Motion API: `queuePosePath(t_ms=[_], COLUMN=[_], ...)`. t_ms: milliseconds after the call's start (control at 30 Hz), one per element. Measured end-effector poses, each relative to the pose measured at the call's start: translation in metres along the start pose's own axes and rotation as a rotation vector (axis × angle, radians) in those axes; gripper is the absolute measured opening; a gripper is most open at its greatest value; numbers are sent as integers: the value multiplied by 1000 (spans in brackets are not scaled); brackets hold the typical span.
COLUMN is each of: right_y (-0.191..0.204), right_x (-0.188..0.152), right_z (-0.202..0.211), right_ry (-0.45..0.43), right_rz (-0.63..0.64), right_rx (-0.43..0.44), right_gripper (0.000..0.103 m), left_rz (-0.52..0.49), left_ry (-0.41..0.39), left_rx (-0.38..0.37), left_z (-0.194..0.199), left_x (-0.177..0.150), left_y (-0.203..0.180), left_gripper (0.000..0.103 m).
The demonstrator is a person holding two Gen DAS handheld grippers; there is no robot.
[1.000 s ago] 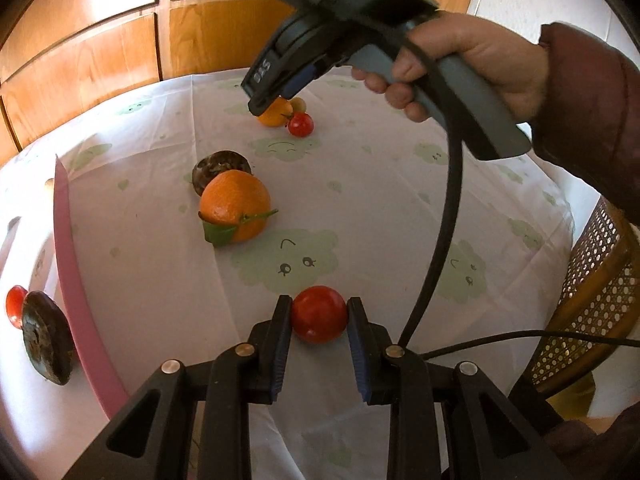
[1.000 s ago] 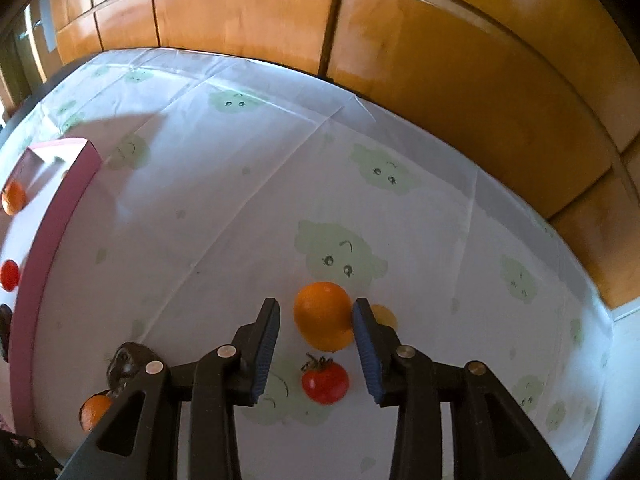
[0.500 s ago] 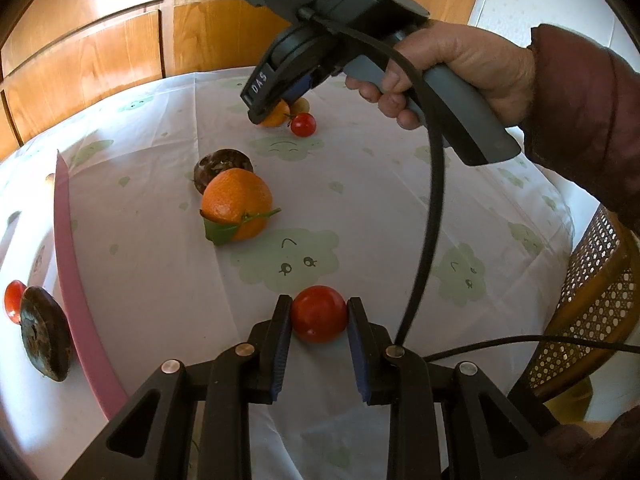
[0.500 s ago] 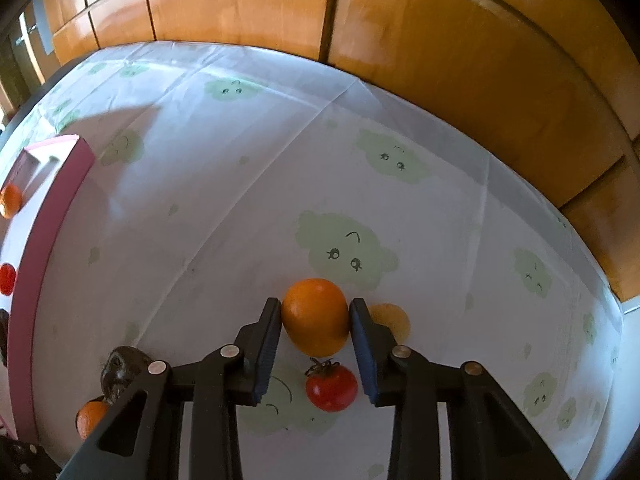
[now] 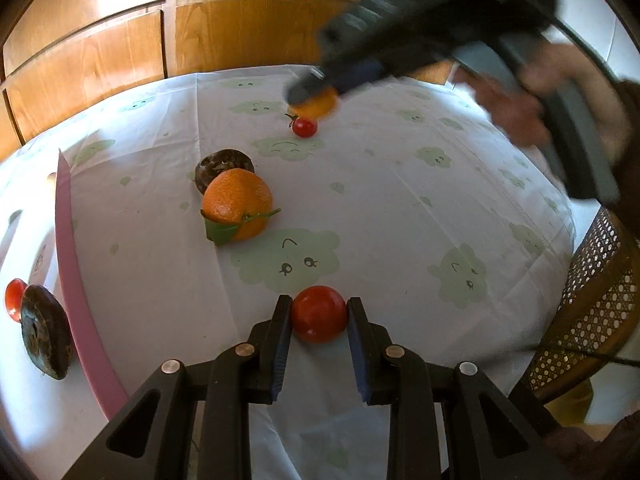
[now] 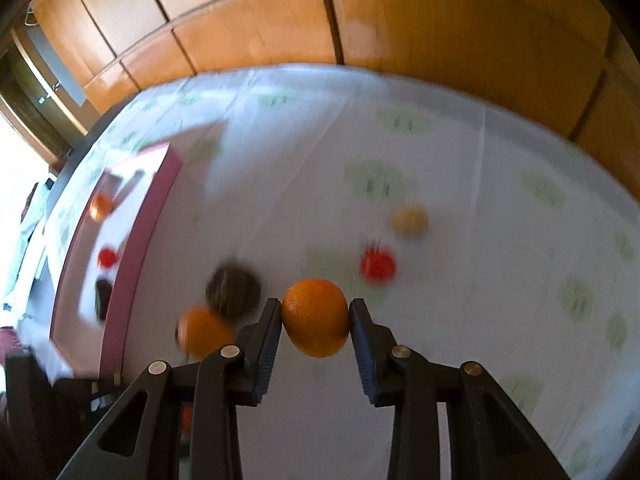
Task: Organize fruits
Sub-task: 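Carry the red tomato into the tray and open the left tool while the right tool holds the orange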
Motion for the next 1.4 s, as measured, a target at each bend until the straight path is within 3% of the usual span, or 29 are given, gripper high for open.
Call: queuePosePath(t_ms=[167, 367, 767, 1067, 1233, 1400], right_y=[0, 2, 8, 10, 12, 12], right_x=[-35, -37, -39, -38, -38, -37], right_z=[-22, -30, -30, -32, -31, -32], right_ry=[87, 68, 58, 56, 55, 55], right_rz=[6, 26, 55, 65, 70, 69], right_rx=[-18, -53, -79, -89, -92, -91], right_gripper=[35, 34, 34, 34, 34, 34], left_rz=[1, 24, 130, 334, 512, 639], left_ry=[3, 2, -145, -221, -219, -189], left_rx=[7, 13, 1, 128, 178, 209], left_z=[2, 9, 75, 118, 130, 127], left_x=[0, 4, 29, 33, 13, -9], left_y=[-1, 2, 27, 114, 179, 219], left_gripper=[27, 27, 27, 27, 27, 27])
Point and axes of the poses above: each gripper's, at about its wrist camera, not at the fingertips, and z roughly against the way its jaws point, y to its left, x to its top, the point moved 2 cm from there along -z, roughly the way its jaws point, and after that the axes turned 3 degrees about x, right-handed, at the moved point
